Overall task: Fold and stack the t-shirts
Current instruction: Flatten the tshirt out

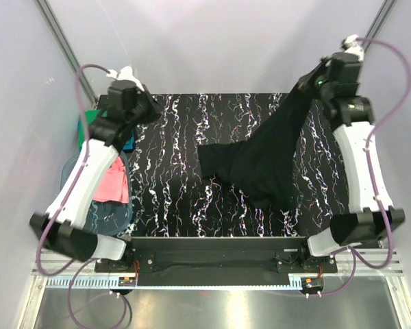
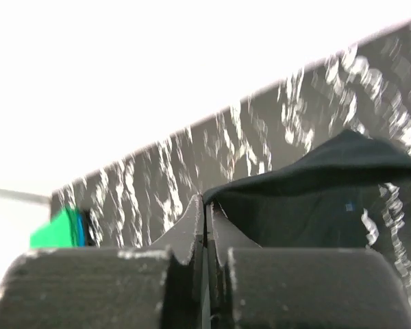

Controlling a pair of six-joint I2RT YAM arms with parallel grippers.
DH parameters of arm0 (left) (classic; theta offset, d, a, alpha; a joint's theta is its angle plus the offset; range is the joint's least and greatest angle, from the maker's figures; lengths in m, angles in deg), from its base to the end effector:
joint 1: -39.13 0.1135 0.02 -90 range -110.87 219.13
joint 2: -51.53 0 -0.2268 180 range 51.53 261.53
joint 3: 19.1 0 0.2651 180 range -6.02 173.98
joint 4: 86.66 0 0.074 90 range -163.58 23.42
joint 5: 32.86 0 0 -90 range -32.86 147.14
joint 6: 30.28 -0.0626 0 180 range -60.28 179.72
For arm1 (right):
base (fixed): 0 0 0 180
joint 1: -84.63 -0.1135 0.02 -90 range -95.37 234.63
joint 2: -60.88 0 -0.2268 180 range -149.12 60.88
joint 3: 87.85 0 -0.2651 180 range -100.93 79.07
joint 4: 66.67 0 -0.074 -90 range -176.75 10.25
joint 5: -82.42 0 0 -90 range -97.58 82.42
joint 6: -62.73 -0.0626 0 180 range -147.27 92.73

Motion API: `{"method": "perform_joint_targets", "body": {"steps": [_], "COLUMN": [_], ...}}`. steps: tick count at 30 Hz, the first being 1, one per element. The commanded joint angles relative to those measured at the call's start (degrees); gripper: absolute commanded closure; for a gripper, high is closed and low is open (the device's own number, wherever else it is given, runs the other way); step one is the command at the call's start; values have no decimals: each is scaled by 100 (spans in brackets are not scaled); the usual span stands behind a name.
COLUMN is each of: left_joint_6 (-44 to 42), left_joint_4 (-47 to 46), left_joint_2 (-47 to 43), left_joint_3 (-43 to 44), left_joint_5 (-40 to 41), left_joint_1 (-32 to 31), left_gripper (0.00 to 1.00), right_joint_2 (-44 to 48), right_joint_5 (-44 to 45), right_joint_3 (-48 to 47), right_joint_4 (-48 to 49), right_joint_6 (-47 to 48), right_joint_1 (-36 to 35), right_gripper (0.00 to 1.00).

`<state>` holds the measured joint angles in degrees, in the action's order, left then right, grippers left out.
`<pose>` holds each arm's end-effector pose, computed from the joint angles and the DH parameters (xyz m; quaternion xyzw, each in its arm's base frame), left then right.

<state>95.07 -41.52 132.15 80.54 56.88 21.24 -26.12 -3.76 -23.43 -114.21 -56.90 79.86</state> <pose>0.3390 -0.1097 0.3635 -0.1276 0.8390 -0.2388 0.4721 0.3691 0.0266 0.4225 0.1940 0.7902 0.1458 0.5627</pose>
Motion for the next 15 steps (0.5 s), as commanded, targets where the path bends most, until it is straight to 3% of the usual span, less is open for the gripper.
{"method": "perform_joint_targets", "body": {"steps": [1, 2, 5, 6, 11, 15], "left_joint_6": [-398, -398, -293, -249, -11, 33], "left_joint_4": [724, 549, -145, -451, -1130, -1903], "left_joint_2": [-510, -617, -618, -548, 460, 1216], "left_joint_3": [-112, -322, -1017, -1184, -1923, -1977], "left_joint_5": [834, 686, -262, -700, -1283, -1215], "left_joint_1": [-13, 5, 5, -21, -328, -715], "left_gripper": [100, 100, 59, 56, 48, 45], "right_joint_2": [236, 349, 604, 710, 2017, 2565], "right_joint_5": [691, 621, 261, 95, -363, -811], "right_joint_3": [-489, -499, -211, -9, 2424, 3569], "right_joint_4": [-772, -808, -1168, -1221, -660, -413], "right_joint_6": [370, 422, 274, 212, -384, -579], "right_joint_1": [-15, -23, -23, -23, -23, -23], "right_gripper": [100, 100, 100, 100, 100, 100]}}
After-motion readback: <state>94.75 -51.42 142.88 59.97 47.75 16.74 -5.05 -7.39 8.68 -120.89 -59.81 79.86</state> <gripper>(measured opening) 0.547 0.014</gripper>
